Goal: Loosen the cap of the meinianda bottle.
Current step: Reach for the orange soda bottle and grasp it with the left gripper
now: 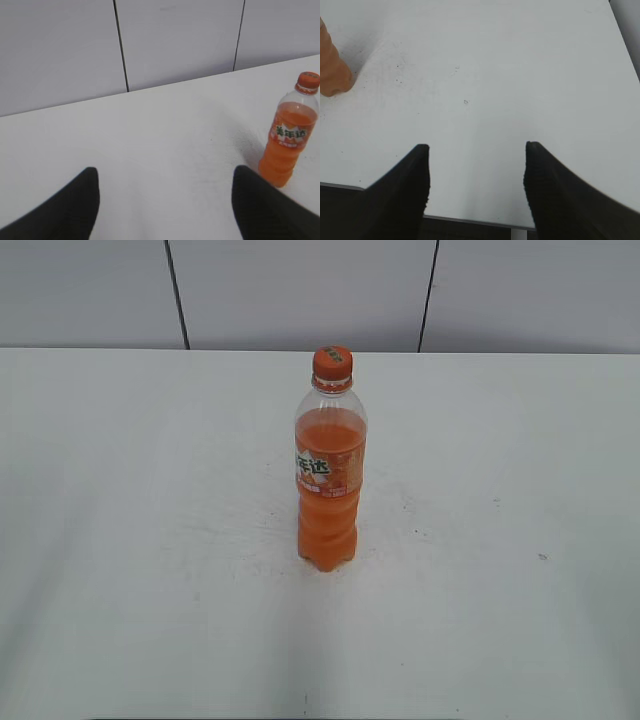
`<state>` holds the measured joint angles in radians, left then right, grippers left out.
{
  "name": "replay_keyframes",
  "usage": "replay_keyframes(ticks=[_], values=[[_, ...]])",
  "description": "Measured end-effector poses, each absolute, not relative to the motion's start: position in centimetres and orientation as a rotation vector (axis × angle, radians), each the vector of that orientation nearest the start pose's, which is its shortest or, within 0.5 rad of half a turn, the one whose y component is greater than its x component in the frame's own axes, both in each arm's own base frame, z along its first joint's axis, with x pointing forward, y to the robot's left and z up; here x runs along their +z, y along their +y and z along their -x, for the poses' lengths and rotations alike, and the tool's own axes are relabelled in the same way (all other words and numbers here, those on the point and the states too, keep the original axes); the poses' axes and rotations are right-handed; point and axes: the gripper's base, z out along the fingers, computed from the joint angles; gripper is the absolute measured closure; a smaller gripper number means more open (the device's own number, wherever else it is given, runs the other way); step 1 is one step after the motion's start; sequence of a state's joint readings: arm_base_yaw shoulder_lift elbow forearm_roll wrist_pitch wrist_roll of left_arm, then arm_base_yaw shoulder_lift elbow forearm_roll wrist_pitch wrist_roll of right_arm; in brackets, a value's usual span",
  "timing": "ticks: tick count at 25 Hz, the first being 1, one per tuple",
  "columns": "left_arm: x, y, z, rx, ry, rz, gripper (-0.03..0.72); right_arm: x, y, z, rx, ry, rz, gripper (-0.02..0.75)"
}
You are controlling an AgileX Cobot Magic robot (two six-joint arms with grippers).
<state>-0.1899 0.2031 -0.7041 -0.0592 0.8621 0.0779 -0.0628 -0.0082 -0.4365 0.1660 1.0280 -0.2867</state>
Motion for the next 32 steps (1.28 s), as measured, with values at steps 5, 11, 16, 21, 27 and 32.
replay_keyframes(ticks=[5, 11, 16, 21, 27, 32], values=[[36.6, -2.0, -7.6, -0.160, 1.904, -0.246, 0.187, 26.3, 1.3, -0.2, -0.017, 2.043, 0.229, 0.286], [35.6, -3.3, -14.7, -0.137, 1.880, -0.278, 0.190, 26.3, 1.3, -0.2, -0.017, 2.043, 0.229, 0.286], [31.2, -3.8, -19.5, -0.096, 1.812, -0.227, 0.198, 26.3, 1.3, -0.2, -0.017, 2.043, 0.229, 0.286], [25.4, -3.7, -21.3, -0.089, 1.840, -0.157, 0.203, 26.3, 1.3, -0.2, -0.017, 2.043, 0.229, 0.286], [21.5, -5.0, -21.4, -0.243, 1.767, -0.215, 0.214, 26.3, 1.3, -0.2, -0.017, 2.043, 0.229, 0.286], [19.2, -6.6, -21.3, -0.423, 1.712, -0.449, 0.215, 26.3, 1.3, -0.2, -0.017, 2.043, 0.229, 0.286]])
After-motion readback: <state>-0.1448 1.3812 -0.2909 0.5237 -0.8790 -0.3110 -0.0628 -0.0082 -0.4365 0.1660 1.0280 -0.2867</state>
